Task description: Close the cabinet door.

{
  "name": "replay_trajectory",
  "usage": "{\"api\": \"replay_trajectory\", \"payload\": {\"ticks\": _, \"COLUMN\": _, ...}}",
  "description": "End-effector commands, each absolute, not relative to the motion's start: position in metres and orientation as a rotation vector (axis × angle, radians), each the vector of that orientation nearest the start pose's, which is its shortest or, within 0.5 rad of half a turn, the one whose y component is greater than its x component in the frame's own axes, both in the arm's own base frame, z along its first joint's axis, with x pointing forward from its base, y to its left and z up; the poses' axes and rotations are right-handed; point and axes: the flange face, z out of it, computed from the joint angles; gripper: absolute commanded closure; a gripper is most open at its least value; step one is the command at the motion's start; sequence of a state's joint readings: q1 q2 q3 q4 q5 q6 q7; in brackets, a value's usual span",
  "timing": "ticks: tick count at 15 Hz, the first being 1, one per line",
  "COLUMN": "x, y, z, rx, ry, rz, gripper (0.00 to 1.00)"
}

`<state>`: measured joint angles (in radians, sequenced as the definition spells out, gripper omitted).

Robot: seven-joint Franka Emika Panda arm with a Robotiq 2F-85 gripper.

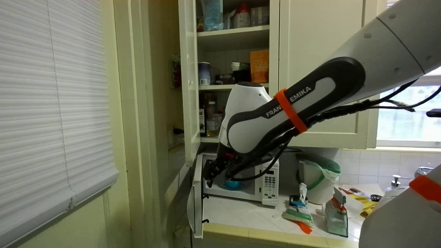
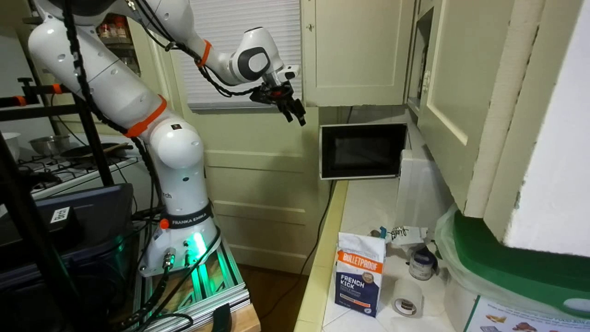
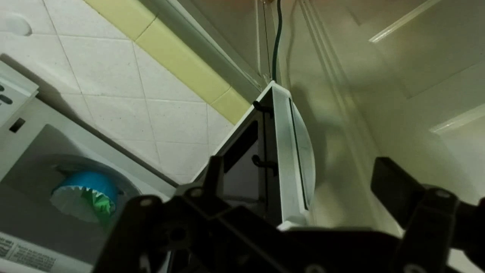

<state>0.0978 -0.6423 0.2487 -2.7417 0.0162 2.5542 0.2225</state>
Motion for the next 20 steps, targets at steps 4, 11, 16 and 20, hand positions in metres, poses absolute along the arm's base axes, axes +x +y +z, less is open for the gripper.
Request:
{"api": "replay_trajectory", "payload": {"ticks": 4, "x": 0.328, "y": 0.15, "z": 0.485, "rx": -3.102, "ry": -0.169, "rz": -0.928, "gripper": 0.0}}
{"api": "replay_trajectory", "payload": {"ticks": 11, "x": 0.322, "y": 0.145, "z": 0.496, "rx": -3.114, "ry": -0.208, "rz": -1.117, "gripper": 0.0}}
{"api": "replay_trajectory", "payload": {"ticks": 16, "x": 0.338, "y": 0.14, "z": 0.506, "rx": -3.063, "ry": -0.244, "rz": -1.212, "gripper": 0.0}}
{"api": "replay_trajectory", "payload": {"ticks": 20, "x": 0.346, "y": 0.142, "z": 0.506, "rx": -3.018, "ry": -0.282, "rz": -1.246, "gripper": 0.0}}
